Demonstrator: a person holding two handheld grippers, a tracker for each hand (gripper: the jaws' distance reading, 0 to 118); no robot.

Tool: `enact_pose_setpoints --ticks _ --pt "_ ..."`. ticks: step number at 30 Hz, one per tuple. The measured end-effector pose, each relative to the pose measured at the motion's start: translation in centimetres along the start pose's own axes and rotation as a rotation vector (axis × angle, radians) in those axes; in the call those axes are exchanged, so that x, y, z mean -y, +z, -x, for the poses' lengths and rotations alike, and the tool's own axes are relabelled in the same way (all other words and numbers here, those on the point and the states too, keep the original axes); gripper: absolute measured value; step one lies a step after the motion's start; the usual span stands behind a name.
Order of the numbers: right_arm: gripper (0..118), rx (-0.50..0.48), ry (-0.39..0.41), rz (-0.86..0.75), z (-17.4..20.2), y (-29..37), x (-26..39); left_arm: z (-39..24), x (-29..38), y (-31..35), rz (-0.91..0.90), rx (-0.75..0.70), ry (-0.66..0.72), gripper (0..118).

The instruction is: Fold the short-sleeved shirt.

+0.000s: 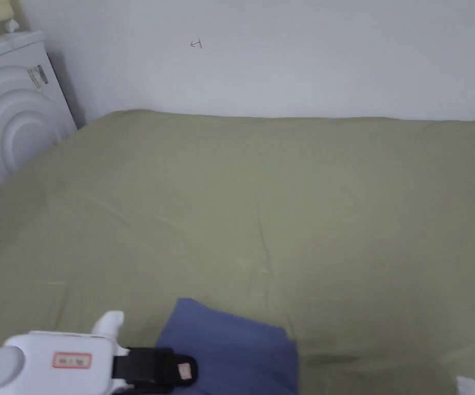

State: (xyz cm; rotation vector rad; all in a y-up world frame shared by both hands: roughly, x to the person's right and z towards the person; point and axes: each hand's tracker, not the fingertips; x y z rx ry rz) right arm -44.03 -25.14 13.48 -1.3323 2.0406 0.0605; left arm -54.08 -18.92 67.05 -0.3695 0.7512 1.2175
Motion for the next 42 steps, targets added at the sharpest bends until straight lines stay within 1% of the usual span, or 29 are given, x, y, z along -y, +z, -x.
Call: enact_pose_setpoints --ticks 5,7,9,10,13,14,15,16,17,18,19,21,23,24,25,26,27,28,29,30,32,34,36,37,38,39,40,41,42 --pt "0 0.012 0.094 -0.129 3.5 4.4 0.0 5.0 -5.5 9.0 -0.016 -0.198 -0.021 28" --pt "0 0.023 0.117 -0.134 4.5 5.9 0.0 7.7 -7.0 11.6 -0.01 -0.234 0.015 28" --pt "0 0.057 0.147 -0.143 5.5 7.1 0.0 10.1 -8.2 13.8 0.024 -0.288 0.098 28" --pt "0 0.07 0.153 -0.141 5.9 7.7 0.1 11.0 -8.3 14.6 0.051 -0.313 0.121 28" --pt "0 0.088 0.145 -0.116 6.0 9.2 0.4 13.7 -8.7 15.4 0.116 -0.477 0.147 29" --pt "0 0.102 0.142 -0.115 6.1 9.6 0.8 14.5 -8.6 14.9 0.11 -0.517 0.154 36" --pt "0 0.111 0.142 -0.123 6.3 9.9 1.2 15.2 -8.6 14.6 0.116 -0.56 0.16 69" --pt "0 0.109 0.139 -0.127 6.2 10.3 1.4 15.8 -8.5 14.1 0.091 -0.603 0.177 79" --pt "0 0.108 0.13 -0.126 6.1 10.7 1.6 15.9 -8.3 13.5 0.075 -0.651 0.172 81" --pt "0 0.117 0.126 -0.129 6.2 10.9 1.7 18.8 -9.1 14.4 0.066 -0.604 0.169 82" --pt "0 0.129 0.126 -0.127 6.3 11.2 1.9 18.6 -9.1 14.5 0.054 -0.59 0.175 82" --pt "0 0.146 0.144 -0.12 6.7 11.7 1.8 17.2 -9.4 15.5 0.05 -0.618 0.149 82" --pt "0 0.159 0.179 -0.123 7.6 12.5 1.6 14.6 -8.9 18.0 0.076 -0.77 0.065 82" --pt "0 0.146 0.196 -0.132 8.0 12.9 1.5 13.3 -9.0 19.3 0.057 -0.841 0.029 82" --pt "0 0.126 0.221 -0.154 8.5 13.5 1.4 11.9 -9.0 20.8 -0.007 -0.88 0.012 82" --pt "0 0.114 0.241 -0.171 9.1 14.1 1.2 8.1 -7.5 22.0 -0.094 -0.892 0.013 82" --pt "0 0.106 0.262 -0.186 9.7 14.7 0.9 6.2 -7.1 23.1 -0.169 -0.908 -0.005 82" --pt "0 0.112 0.29 -0.208 10.3 15.4 0.7 4.0 -6.6 23.7 -0.235 -0.909 -0.031 82" --pt "0 0.127 0.32 -0.224 11.1 16.0 0.3 1.0 -5.7 23.9 -0.353 -0.92 -0.086 81" --pt "0 0.148 0.348 -0.233 11.7 16.5 -0.1 -0.7 -5.2 24.1 -0.422 -0.928 -0.155 81" --pt "0 0.225 0.426 -0.272 13.1 17.4 -0.9 -6.7 -2.9 22.4 -0.53 -0.82 -0.294 81" --pt "0 0.311 0.458 -0.326 14.2 18.3 -1.9 -12.3 0.0 19.1 -0.601 -0.733 -0.406 80" --pt "0 0.362 0.452 -0.393 14.9 19.1 -2.8 -17.2 2.8 15.5 -0.662 -0.638 -0.513 78" --pt "0 0.426 0.473 -0.437 15.4 19.5 -3.1 -19.4 4.0 13.5 -0.68 -0.57 -0.548 78" --pt "0 0.484 0.495 -0.477 15.9 19.9 -3.3 -21.9 5.4 11.1 -0.655 -0.506 -0.58 76" --pt "0 0.546 0.523 -0.516 16.3 20.1 -3.4 -23.5 6.4 9.1 -0.67 -0.472 -0.594 71" --pt "0 0.628 0.541 -0.559 16.7 20.2 -3.4 -25.1 7.4 7.1 -0.686 -0.447 -0.602 60" --pt "0 0.697 0.552 -0.592 17.0 20.4 -3.3 -26.5 8.8 5.1 -0.725 -0.433 -0.604 36" --pt "0 0.738 0.554 -0.619 17.1 20.5 -3.1 -25.5 8.4 4.0 -0.772 -0.433 -0.603 0"
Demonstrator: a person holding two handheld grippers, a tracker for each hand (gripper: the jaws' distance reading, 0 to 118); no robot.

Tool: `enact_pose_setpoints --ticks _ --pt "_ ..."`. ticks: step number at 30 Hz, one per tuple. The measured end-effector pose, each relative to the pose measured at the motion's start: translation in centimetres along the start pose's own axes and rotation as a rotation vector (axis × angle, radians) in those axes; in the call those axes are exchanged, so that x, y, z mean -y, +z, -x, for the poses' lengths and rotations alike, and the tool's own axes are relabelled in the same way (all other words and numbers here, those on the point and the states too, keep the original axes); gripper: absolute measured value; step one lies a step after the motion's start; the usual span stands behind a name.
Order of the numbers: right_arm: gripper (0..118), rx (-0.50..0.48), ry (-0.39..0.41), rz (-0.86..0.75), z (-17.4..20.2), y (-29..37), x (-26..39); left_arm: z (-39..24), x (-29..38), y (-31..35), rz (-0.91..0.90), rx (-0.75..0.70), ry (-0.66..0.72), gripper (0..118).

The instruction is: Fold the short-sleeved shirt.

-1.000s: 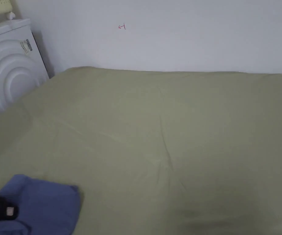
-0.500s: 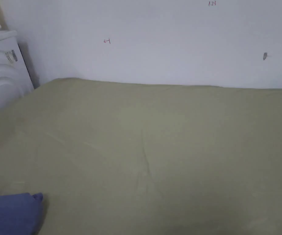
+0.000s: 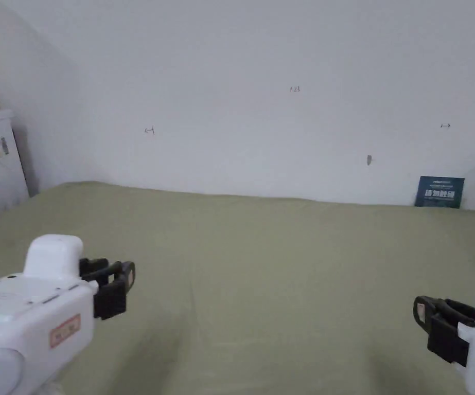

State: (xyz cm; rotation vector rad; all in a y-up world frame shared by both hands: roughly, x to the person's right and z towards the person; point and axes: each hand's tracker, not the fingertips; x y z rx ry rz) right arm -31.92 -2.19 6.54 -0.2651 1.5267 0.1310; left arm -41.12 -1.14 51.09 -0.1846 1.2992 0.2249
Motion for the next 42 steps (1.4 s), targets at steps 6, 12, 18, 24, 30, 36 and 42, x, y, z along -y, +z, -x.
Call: enact_pose_setpoints --ticks 6,12,18,24,30,36,42 --pt "0 0.228 0.068 -0.068 0.7 1.9 2.1 -9.1 2.9 1.2 -0.07 -0.021 -0.039 0" --pt "0 0.264 0.056 -0.08 0.5 2.2 2.0 -10.3 2.0 -0.1 -0.062 -0.013 -0.02 0" --pt "0 0.3 0.071 -0.15 -0.7 1.1 -2.5 -9.1 -3.0 -0.7 -0.115 -0.034 -0.031 20" --pt "97 0.317 0.099 -0.156 -1.3 -1.2 -5.0 -8.7 -5.3 -2.6 -0.159 -0.061 -0.054 99" --pt "117 0.347 0.102 -0.171 -3.0 -3.7 -2.3 -8.1 -4.6 -3.5 -0.127 -0.076 -0.04 99" --pt "117 0.339 0.077 -0.195 -1.1 -0.3 -4.6 -8.0 -4.4 -3.0 -0.129 -0.077 -0.032 100" --pt "117 0.295 0.064 -0.192 -2.1 -1.9 -5.9 -7.4 -4.3 -4.3 -0.127 -0.08 -0.037 100"
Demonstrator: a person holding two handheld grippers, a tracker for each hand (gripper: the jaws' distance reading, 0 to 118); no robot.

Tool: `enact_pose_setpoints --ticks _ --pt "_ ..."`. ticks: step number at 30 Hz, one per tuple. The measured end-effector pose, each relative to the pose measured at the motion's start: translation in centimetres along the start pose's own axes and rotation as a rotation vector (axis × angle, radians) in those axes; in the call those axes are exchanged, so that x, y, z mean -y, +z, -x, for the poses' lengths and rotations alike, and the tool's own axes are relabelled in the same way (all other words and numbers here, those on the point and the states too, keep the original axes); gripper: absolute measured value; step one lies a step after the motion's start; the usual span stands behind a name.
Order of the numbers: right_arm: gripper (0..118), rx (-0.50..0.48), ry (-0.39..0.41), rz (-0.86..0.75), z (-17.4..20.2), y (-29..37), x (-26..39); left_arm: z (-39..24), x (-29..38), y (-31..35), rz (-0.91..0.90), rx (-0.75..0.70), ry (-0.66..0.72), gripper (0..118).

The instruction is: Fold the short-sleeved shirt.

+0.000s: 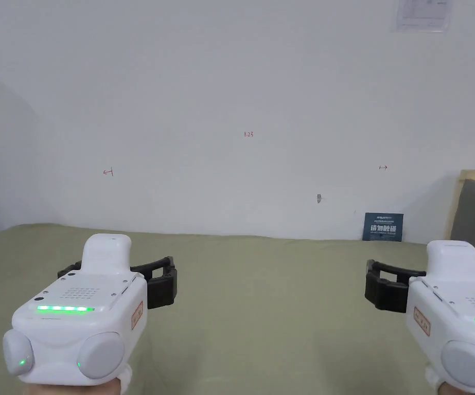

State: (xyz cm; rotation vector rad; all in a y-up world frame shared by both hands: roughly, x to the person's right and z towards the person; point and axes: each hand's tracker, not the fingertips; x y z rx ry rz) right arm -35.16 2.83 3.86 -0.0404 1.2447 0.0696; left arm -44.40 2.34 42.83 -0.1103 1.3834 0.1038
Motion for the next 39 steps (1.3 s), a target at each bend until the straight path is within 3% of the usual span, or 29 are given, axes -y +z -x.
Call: enact_pose_setpoints --ticks 2,5,10,15,18,32,39 --pt "117 -0.053 -0.04 -0.049 -0.5 -0.2 -0.3 -0.3 -0.1 0.5 0.003 0.005 -0.009 100" --pt "118 -0.113 -0.02 -0.108 0.0 1.7 -1.0 -0.3 -0.2 0.4 0.005 0.001 -0.005 100" --pt "118 -0.101 0.01 -0.119 0.7 2.2 -1.2 0.2 0.0 0.2 -0.007 0.002 0.005 100" --pt "118 -0.086 -0.02 -0.11 0.3 2.1 -0.9 0.1 -0.2 0.1 -0.003 0.018 0.019 100" --pt "118 -0.06 0.013 -0.101 0.4 2.0 -0.8 -0.3 -0.6 0.2 -0.007 0.019 0.004 100" --pt "118 -0.094 0.05 -0.139 0.6 2.3 -1.8 -1.2 -1.0 0.0 0.0 0.024 0.025 100" --pt "118 -0.032 0.051 -0.094 0.7 1.5 -1.2 -1.3 -1.0 0.6 0.001 0.011 0.042 100"
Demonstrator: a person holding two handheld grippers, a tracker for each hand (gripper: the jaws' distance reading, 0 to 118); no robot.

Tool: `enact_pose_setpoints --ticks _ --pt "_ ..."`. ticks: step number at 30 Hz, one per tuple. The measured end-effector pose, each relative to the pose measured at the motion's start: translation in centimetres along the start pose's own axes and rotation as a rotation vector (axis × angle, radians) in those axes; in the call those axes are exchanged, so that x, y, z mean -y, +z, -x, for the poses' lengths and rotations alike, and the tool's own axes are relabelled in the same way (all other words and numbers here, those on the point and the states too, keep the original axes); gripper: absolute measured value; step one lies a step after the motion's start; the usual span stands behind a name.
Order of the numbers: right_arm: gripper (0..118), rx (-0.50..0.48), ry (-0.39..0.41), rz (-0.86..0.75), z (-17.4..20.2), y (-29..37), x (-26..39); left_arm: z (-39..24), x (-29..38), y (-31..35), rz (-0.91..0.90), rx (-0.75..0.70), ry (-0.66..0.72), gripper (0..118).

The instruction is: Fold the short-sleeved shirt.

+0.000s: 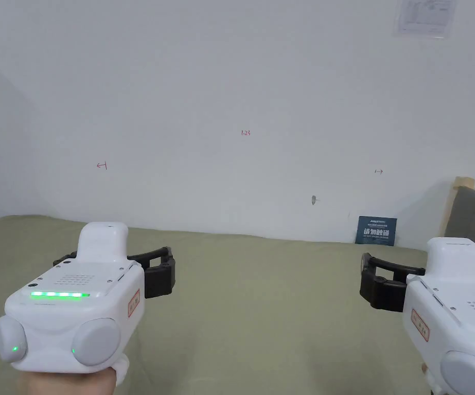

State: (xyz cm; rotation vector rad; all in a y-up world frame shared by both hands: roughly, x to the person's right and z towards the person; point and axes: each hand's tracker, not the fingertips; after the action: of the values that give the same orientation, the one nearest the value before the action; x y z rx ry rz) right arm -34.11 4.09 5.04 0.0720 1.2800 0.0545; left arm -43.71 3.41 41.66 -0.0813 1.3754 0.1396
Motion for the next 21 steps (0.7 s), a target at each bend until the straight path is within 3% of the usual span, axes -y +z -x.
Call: enact_pose_setpoints --ticks 4,10,13,21 --pt "118 -0.032 -0.058 -0.003 -0.3 0.0 0.6 0.1 0.4 -0.2 0.007 0.003 -0.002 100" --pt "118 -0.053 -0.042 -0.017 0.1 0.2 1.1 0.0 0.9 0.0 0.007 0.018 0.0 100" --pt "118 -0.131 -0.091 -0.04 0.0 0.5 1.1 -0.1 1.0 -0.2 -0.002 0.019 -0.013 100" --pt "118 -0.086 -0.008 -0.05 0.9 0.6 0.7 -0.1 0.4 0.4 -0.005 0.007 -0.002 100"
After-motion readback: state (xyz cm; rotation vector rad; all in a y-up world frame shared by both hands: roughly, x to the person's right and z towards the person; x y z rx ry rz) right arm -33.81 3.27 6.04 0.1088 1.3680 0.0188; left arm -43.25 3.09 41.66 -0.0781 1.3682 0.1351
